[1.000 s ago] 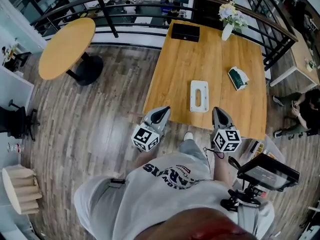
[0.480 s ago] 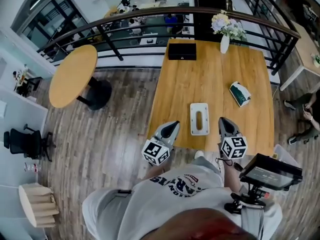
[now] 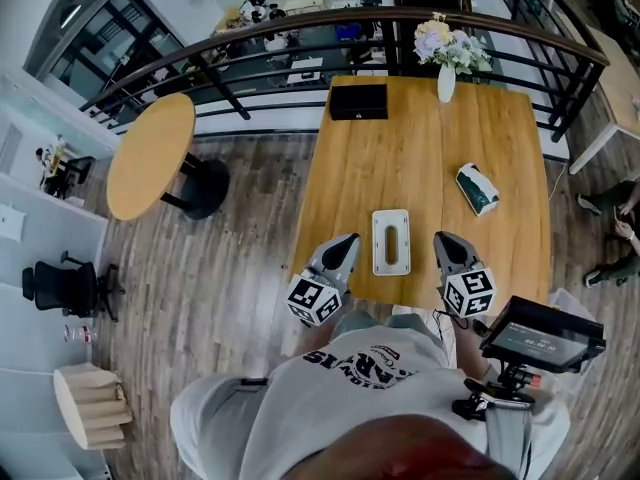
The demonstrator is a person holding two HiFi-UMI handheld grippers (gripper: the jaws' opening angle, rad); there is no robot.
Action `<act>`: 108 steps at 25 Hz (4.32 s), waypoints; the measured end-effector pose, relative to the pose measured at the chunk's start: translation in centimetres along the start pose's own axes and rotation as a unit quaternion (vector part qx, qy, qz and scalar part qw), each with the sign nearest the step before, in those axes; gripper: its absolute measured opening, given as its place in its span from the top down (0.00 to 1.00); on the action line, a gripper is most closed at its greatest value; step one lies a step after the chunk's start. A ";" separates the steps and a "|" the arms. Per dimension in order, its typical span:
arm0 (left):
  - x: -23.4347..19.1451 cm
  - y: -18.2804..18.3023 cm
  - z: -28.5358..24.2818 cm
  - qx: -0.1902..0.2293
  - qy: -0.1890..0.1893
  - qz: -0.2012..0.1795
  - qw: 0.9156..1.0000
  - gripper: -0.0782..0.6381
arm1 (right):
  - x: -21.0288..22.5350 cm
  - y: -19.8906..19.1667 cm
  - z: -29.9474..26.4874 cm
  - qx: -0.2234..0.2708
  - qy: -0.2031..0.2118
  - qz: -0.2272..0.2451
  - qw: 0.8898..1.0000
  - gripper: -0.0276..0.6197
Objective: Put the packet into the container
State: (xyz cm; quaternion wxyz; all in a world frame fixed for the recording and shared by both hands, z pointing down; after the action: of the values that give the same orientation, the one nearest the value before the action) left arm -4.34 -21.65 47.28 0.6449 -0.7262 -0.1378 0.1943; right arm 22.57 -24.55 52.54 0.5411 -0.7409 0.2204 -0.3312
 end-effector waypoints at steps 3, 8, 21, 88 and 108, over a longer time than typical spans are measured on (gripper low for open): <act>0.1 0.2 -0.4 -0.003 0.007 0.002 1.000 0.90 | -0.3 0.4 0.0 0.009 0.007 0.002 1.000 0.95; 0.5 1.0 -0.6 0.007 0.003 -0.006 1.000 0.90 | -1.1 0.8 -0.9 0.014 0.020 0.005 1.000 0.95; -2.0 5.9 -2.2 0.056 0.026 -0.022 0.998 0.90 | -2.8 9.2 -2.4 0.051 0.020 0.076 0.996 0.95; -9.4 4.0 4.4 0.061 0.114 0.016 0.991 0.90 | -0.4 9.4 -10.0 -0.074 0.045 0.097 0.991 0.17; -8.0 1.2 8.9 0.021 0.190 0.038 0.981 0.90 | 17.1 9.0 -17.0 -0.250 -0.013 0.177 0.952 0.17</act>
State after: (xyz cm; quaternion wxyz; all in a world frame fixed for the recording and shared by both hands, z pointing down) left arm -15.58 -17.54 46.06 0.6665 -0.7410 0.0193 0.0796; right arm 22.13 -50.23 51.59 0.3911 -0.8059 0.4167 -0.1548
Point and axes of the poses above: the fingertips, and each gripper's own axes: z backward along the fingers, x to its right, y out of its top, the point moved 8 cm from there along z, backward along the fingers, and after that the axes turned 11 degrees about y, right-handed, at the moved point
